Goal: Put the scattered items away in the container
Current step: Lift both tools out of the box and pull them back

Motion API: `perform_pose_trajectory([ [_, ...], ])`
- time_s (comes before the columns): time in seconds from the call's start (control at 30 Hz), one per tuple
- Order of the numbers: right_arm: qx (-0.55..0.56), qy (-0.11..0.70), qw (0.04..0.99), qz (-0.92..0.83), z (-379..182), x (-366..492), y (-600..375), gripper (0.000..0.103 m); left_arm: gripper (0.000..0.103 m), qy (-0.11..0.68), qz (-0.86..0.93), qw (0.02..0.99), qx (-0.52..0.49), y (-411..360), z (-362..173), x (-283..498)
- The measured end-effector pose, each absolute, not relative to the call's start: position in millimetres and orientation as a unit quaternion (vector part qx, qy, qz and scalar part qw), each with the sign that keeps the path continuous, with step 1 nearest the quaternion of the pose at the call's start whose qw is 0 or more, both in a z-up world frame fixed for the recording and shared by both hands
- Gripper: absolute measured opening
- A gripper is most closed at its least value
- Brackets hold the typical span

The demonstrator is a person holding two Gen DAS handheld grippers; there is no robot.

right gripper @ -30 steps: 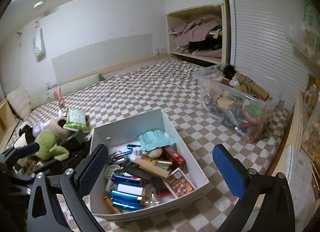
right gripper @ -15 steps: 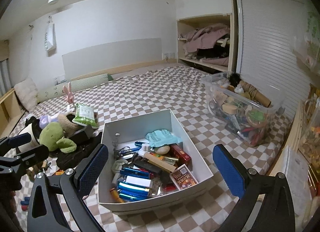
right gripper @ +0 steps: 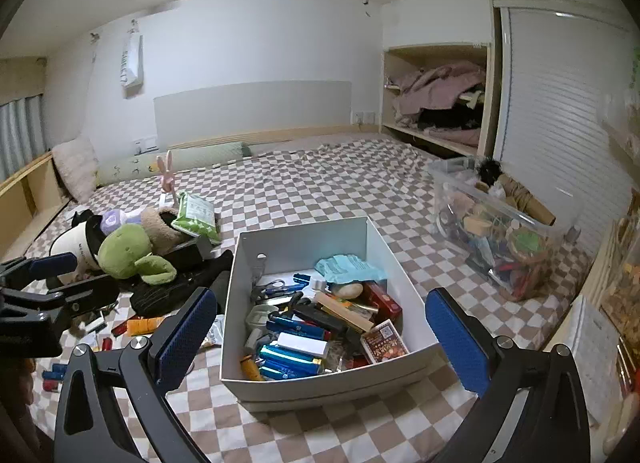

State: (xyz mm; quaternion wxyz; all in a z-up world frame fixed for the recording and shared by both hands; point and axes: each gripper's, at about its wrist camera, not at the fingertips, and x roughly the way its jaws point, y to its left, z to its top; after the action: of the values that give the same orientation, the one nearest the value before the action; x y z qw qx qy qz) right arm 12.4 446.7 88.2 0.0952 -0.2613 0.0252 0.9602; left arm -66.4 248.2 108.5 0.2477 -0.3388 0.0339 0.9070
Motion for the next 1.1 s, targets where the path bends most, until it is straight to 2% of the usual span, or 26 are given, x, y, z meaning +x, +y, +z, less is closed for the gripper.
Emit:
perform_pose_trajectory([
  [1.1,-0.291,0.005,0.065,0.955,72,23,423,0.103,0.103,0.078,0.918,0.212,-0.327,234,95,-39],
])
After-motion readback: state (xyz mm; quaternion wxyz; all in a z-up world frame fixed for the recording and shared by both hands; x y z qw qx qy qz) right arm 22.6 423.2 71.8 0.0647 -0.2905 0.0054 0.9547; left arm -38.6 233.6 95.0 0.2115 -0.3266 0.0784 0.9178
